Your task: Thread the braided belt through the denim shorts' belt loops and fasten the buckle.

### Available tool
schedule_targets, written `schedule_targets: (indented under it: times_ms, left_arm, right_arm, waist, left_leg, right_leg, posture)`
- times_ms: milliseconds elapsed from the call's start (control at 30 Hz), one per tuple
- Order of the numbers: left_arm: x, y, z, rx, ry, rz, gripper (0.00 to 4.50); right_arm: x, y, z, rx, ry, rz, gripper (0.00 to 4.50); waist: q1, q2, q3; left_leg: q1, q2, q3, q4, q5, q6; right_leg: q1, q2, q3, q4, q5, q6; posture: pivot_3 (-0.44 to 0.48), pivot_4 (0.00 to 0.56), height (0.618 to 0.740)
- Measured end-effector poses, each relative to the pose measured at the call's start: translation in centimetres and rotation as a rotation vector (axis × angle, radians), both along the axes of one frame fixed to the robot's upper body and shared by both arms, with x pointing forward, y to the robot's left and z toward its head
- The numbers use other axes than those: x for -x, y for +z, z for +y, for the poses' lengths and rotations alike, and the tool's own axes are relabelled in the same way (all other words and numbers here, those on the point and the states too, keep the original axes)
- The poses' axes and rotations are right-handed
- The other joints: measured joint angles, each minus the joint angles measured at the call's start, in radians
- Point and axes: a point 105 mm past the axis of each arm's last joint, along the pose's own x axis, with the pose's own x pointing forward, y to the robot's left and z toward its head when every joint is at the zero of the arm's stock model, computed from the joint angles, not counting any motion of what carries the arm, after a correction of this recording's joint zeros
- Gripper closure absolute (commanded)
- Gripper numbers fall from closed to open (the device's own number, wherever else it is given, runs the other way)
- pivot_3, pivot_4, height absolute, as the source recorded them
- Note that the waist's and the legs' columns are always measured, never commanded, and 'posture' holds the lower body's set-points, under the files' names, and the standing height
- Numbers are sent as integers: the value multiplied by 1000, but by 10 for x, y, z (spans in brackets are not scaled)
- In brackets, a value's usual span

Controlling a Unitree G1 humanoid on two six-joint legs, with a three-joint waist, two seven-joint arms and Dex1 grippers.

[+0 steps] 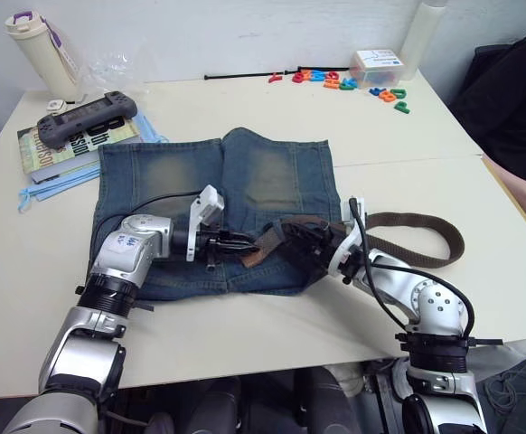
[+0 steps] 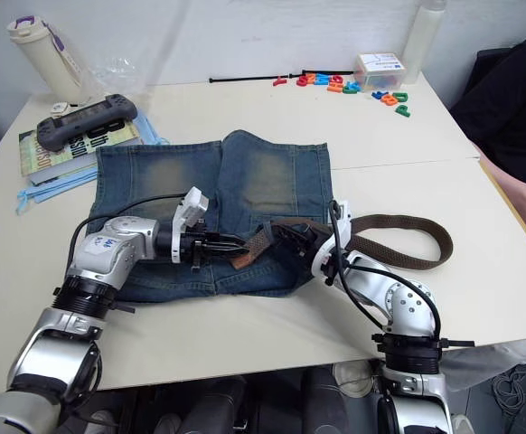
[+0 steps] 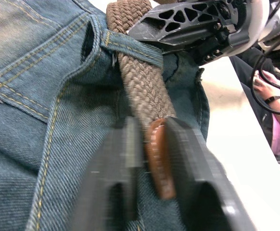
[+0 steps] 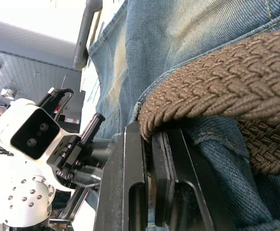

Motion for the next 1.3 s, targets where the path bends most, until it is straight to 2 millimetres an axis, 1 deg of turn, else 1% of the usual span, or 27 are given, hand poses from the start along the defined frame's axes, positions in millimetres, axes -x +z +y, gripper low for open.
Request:
schedule_targets:
  times_ms: [267,333,367,400,433,467,533,567,633,667,767,800,833,933,1033,1167,1300]
  left_arm:
    - [1,1,-1,0,-2,4,4421]
    - [1,1,-1,0,-2,5,4500]
    - [1,1,-2,1,-2,7,4500]
    - [1,1,-3,3,-4,9,4500]
    - [1,1,-4,5,-6,10,4500]
    - [2,1,-5,8,-8,12,4500]
    - [2,0,-8,14,-11,15,4500]
    - [2,0,-9,16,-11,15,4500]
    - [2,1,-11,21,-11,13,4500]
    - [2,1,-12,28,-10,13,4500]
    - [2,1,-13,34,-8,12,4500]
    - [3,1,-15,43,-9,12,4500]
    - [3,0,-16,50,-9,13,4500]
    - [3,0,-18,60,-10,14,4500]
    - [4,-1,-20,68,-13,15,4500]
    - [3,-2,-24,85,-20,13,4500]
    - [3,-2,-26,94,-27,13,4500]
  right_arm:
    - [0,0,0,24,-5,-10,4500]
    - [1,0,0,30,-8,-16,3684]
    - [1,1,-1,32,-13,-20,3450]
    - [2,3,-2,33,-20,-29,2975]
    - [3,5,-3,34,-27,-36,2639]
    - [4,7,-4,34,-36,-44,2042]
    - [7,10,-10,24,-66,-50,1140]
    - [10,11,-14,27,-78,-53,939]
    - [18,12,-24,75,-108,-72,939]
    - [25,10,-32,124,-130,-81,939]
    - [34,8,-43,183,-162,-89,939]
    - [44,7,-49,258,-175,-111,939]
    - [51,9,-51,311,-179,-141,939]
    - [62,17,-51,444,-177,-242,939]
    - [68,17,-49,569,-169,-317,939]
    - [71,10,-45,750,-138,-403,939]
    - [70,-6,-44,869,-116,-417,939]
  waist:
    - [0,0,0]
    - [1,0,0]
    - [1,0,0]
    - [1,0,0]
    - [2,0,0]
    - [2,0,0]
    - [3,0,0]
    - [4,0,0]
    - [8,0,0]
    - [13,0,0]
    - [21,0,0]
    - [25,0,0]
    - [25,0,0]
    - [28,0,0]
    - [30,-1,0]
    - [38,-1,-1]
    - [49,-1,-1]
  left_leg:
    - [0,0,0,0,0,0]
    - [0,0,0,0,0,0]
    - [0,0,0,0,0,0]
    - [0,0,0,0,0,0]
    - [0,0,0,0,0,0]
    - [0,0,0,0,0,0]
    - [0,0,0,0,0,0]
    - [0,0,0,0,0,0]
    - [0,0,0,0,0,0]
    - [0,0,0,0,0,1]
    - [0,-1,0,0,0,1]
    - [0,0,0,0,0,1]
    - [0,0,0,0,0,1]
    - [0,0,0,0,0,1]
    - [0,0,0,0,-1,1]
    - [0,-1,0,0,-1,2]
    - [0,-1,0,0,-1,2]
  right_leg:
    - [0,0,0,0,0,0]
    - [0,0,0,0,0,0]
    - [0,0,0,0,0,0]
    - [0,0,0,0,0,0]
    - [0,0,0,0,0,0]
    - [0,0,0,0,0,0]
    - [0,0,0,-1,0,0]
    - [0,0,0,-1,0,0]
    - [1,0,0,-1,0,0]
    - [1,-1,0,-2,0,0]
    - [1,-1,0,-2,0,1]
    - [1,-1,0,-3,0,1]
    - [1,-1,0,-3,0,1]
    - [3,-1,0,-3,1,1]
    - [3,-1,0,-4,1,1]
    - [4,-1,-1,-5,1,2]
    - [4,-1,-1,-6,1,2]
  posture:
    - [0,150,657]
    - [0,150,657]
    - [0,150,657]
    - [0,150,657]
    - [0,150,657]
    - [0,150,657]
    - [0,150,657]
    - [0,150,657]
    - [0,150,657]
    - [0,150,657]
    - [0,150,657]
    - [0,150,657]
    - [0,150,657]
    - [0,150,657]
    - [0,150,657]
    - [0,150,657]
    - [0,150,657]
